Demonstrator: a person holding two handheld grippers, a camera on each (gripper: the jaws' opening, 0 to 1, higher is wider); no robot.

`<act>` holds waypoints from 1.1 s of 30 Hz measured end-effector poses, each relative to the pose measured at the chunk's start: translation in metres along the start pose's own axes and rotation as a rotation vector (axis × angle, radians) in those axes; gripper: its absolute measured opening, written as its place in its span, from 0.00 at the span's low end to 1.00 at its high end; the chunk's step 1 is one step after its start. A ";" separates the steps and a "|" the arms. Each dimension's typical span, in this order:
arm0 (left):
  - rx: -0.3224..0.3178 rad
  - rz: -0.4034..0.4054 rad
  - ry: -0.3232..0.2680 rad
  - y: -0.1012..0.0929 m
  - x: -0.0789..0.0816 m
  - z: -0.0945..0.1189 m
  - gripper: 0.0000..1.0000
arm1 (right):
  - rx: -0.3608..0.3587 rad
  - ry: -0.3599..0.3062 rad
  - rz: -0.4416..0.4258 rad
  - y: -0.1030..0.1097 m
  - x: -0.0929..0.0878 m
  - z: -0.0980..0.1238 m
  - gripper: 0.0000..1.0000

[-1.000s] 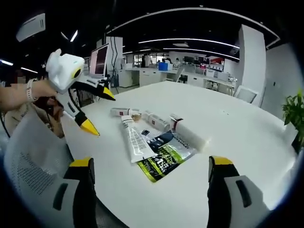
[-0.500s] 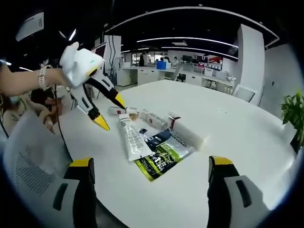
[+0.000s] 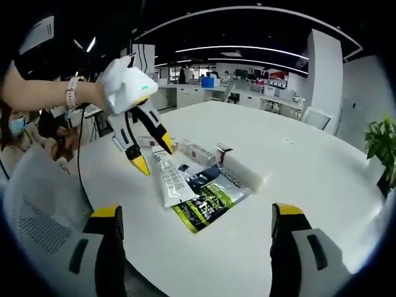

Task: Arrange the skincare products in the storage area until every visible bottle or jar stands upright without overlapping.

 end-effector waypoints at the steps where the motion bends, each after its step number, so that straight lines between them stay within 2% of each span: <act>1: -0.002 -0.006 0.012 0.001 0.000 -0.002 0.38 | 0.001 0.003 -0.001 0.000 0.000 0.000 1.00; 15: -0.094 -0.118 0.118 0.005 0.008 -0.023 0.37 | -0.007 0.030 0.003 -0.002 -0.004 -0.001 1.00; 18: -0.119 -0.110 0.132 0.009 0.011 -0.026 0.36 | -0.008 0.033 -0.003 -0.002 -0.004 -0.001 1.00; 24: -0.159 -0.145 0.183 0.010 0.017 -0.034 0.33 | -0.002 0.044 0.000 -0.002 -0.005 -0.002 1.00; 33: -0.173 -0.208 0.220 0.007 0.018 -0.043 0.34 | -0.006 0.052 -0.006 -0.002 -0.007 -0.002 1.00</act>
Point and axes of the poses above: the point that each gripper's makers call its tool centre point, and the gripper's own axes: z roughly backward along the fingers, y roughly to its left, x roughly out of its top, the point moved 9 cm from there along z, roughly backward along the fingers, and after that the axes turned 14 degrees about z, right-handed, at the moved point
